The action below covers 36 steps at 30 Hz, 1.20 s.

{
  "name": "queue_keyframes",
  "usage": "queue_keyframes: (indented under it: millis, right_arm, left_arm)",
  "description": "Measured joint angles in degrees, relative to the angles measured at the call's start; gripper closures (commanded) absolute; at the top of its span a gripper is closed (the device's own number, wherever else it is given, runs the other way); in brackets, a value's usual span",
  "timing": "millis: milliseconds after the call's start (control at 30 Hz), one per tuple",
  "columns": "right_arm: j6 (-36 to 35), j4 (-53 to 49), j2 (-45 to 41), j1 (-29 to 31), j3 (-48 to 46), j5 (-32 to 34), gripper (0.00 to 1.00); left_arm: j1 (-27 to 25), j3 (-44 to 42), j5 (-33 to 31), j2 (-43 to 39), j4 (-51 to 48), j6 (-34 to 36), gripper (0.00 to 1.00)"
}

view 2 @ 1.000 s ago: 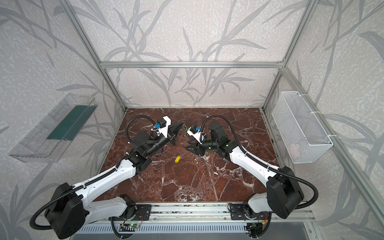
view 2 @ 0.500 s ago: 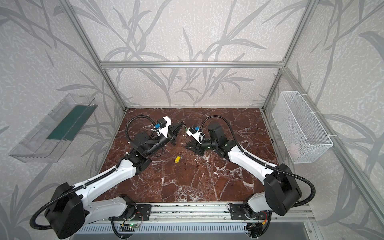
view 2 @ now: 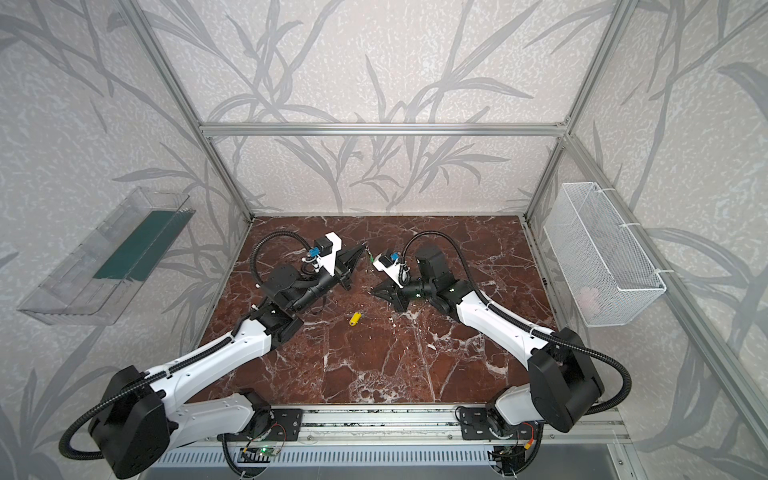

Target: Put the keys on the keyring

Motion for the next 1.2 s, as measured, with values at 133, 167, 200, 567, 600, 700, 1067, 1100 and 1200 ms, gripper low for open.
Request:
queue_keyframes:
  millis: [133,167,200,567,600,700,1067,1100,1200]
  right_arm:
    - [1.95,-0.13,-0.79,-1.33,0.00,0.26,1.00]
    - [2.47,-0.13,-0.96,-1.68,0.00,0.28,1.00]
    - [3.04,-0.11,-1.20,-1.99,0.00,0.28,1.00]
    - [9.22,-0.09,-1.90,-4.33,0.07,0.04,1.00]
    - [9.84,0.04,-1.92,-4.79,0.07,-0.20,1.00]
    - [12.20,0.50,-2.21,-6.25,0.07,-0.37,1.00]
    - [18.91,5.09,-3.85,-9.03,-0.28,-2.82,1.00]
    - [19.34,5.25,-3.85,-9.16,-0.31,-2.84,1.00]
    - [20.39,5.75,-3.89,-9.70,-0.33,-2.80,1.00]
  left_arm:
    - [0.00,-0.87,-2.12,-1.79,-0.31,1.38,1.00]
    - [0.00,-1.05,-2.64,-2.23,-0.33,1.57,1.00]
    - [0.00,-1.27,-3.15,-2.64,-0.33,1.84,1.00]
    - [0.00,-2.64,-6.05,-4.26,-0.74,3.54,1.00]
    - [0.00,-2.78,-6.19,-4.39,-0.83,3.69,1.00]
    - [0.00,-2.91,-6.58,-4.59,-1.20,4.02,1.00]
    - [0.00,-3.52,-7.93,-5.70,-1.33,4.57,1.00]
    - [0.00,-3.52,-7.93,-5.70,-1.36,4.57,1.00]
    - [0.00,-3.67,-7.98,-5.88,-1.42,4.59,1.00]
